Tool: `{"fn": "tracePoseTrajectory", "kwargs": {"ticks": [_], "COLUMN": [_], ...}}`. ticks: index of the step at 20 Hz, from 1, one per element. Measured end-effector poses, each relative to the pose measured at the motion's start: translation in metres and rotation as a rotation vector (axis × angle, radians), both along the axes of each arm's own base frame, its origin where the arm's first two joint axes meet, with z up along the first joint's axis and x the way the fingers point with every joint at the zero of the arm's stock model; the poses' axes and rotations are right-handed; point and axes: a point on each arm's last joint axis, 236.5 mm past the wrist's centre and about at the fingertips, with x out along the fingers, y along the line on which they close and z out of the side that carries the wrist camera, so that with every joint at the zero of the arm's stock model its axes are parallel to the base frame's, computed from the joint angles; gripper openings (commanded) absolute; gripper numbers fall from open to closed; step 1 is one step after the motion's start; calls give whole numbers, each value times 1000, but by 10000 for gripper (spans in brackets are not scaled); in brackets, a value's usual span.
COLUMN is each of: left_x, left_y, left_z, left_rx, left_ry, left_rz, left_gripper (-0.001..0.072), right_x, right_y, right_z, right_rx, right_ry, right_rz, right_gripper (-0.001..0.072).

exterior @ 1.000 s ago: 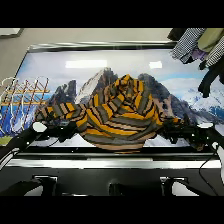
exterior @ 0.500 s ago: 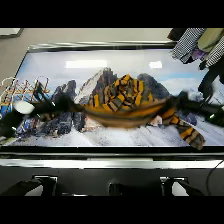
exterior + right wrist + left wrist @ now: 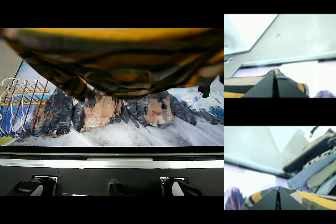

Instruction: Fold the clothes and pants, and hang the long-sleeved shirts on hangers.

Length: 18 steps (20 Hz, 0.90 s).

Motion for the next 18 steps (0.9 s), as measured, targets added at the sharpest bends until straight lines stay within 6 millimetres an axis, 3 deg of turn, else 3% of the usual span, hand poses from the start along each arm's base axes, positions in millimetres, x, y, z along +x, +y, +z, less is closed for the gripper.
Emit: {"fn": "tracePoseTrajectory", "kwargs": {"ticks": [3, 5, 8, 10, 13, 15, 18], "left_x": [-64, -94, -104, -87, -36, 8, 71], "left_y": [12, 18, 24, 24, 19, 13, 4], "left_z": [45, 60, 52, 28, -33, -90, -192], "left_rx": [25, 25, 16, 2, -29, -30, -10], "left_ry": [-148, -206, -164, -71, 137, 303, 569], "left_rz": [32, 47, 68, 73, 72, 71, 77], "left_gripper": [27, 27, 26, 27, 27, 27, 28], "right_x": [-57, -83, -90, -71, -16, 27, 91], "right_y": [4, 5, 1, -5, -20, -30, -37], "right_z": [34, 48, 48, 33, -27, -87, -194], "right_rx": [-98, -127, -84, 13, 161, 239, 305], "right_ry": [-118, -175, -160, -64, 223, 470, 825], "right_rz": [-105, -153, -183, -171, -139, -106, -40], "right_gripper": [28, 28, 28, 28, 28, 28, 28]}}
